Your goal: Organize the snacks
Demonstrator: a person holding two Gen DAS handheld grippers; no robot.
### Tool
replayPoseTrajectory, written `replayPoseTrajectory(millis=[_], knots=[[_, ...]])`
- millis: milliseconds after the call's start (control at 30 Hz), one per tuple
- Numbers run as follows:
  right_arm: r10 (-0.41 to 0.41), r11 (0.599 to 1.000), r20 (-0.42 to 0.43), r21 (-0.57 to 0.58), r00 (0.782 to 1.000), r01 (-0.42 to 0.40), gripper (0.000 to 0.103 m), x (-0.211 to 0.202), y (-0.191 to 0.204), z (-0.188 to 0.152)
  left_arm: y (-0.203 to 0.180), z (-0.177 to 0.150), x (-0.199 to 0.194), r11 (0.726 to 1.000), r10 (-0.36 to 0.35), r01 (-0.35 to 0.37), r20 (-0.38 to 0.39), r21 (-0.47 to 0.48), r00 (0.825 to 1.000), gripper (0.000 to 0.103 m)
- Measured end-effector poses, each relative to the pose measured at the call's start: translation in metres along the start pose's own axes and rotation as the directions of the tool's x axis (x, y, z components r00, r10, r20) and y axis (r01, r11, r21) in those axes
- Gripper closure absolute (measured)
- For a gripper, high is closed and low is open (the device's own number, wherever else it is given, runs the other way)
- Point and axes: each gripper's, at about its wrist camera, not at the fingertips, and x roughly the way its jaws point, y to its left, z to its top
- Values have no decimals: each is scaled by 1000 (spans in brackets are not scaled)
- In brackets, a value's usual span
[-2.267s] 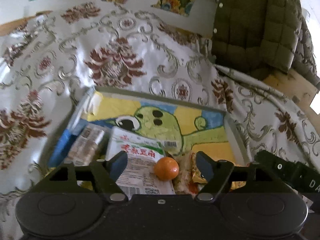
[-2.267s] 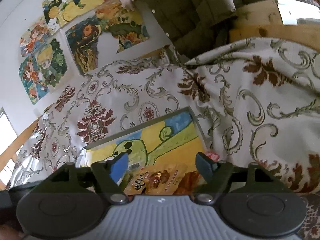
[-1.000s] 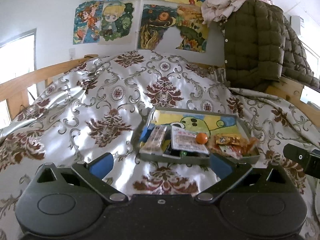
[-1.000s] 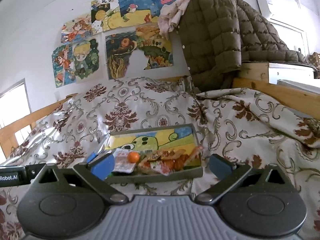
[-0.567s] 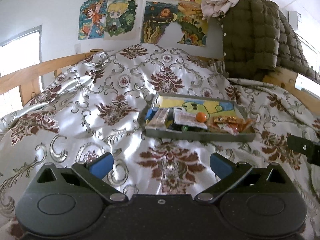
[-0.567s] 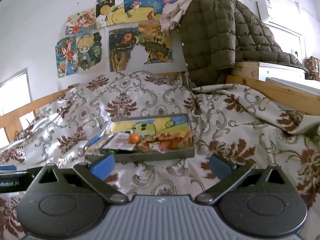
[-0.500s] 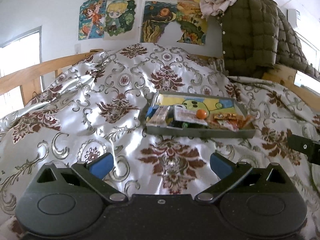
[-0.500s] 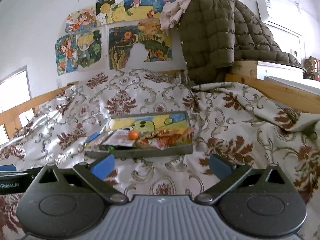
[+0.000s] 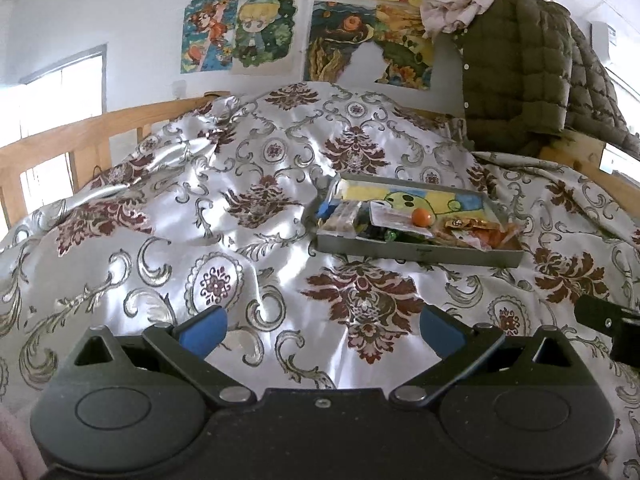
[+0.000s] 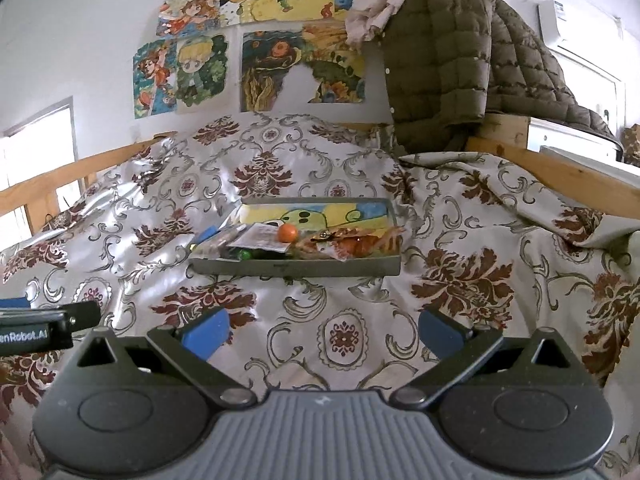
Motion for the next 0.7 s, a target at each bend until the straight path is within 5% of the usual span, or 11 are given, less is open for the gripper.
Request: replayPoseTrajectory(millis=[700], knots=[[-27,1000,-36,8,999,27,0,5,-1,-5,-1,-7,7,1000,12,-12,-55,-2,998,1]])
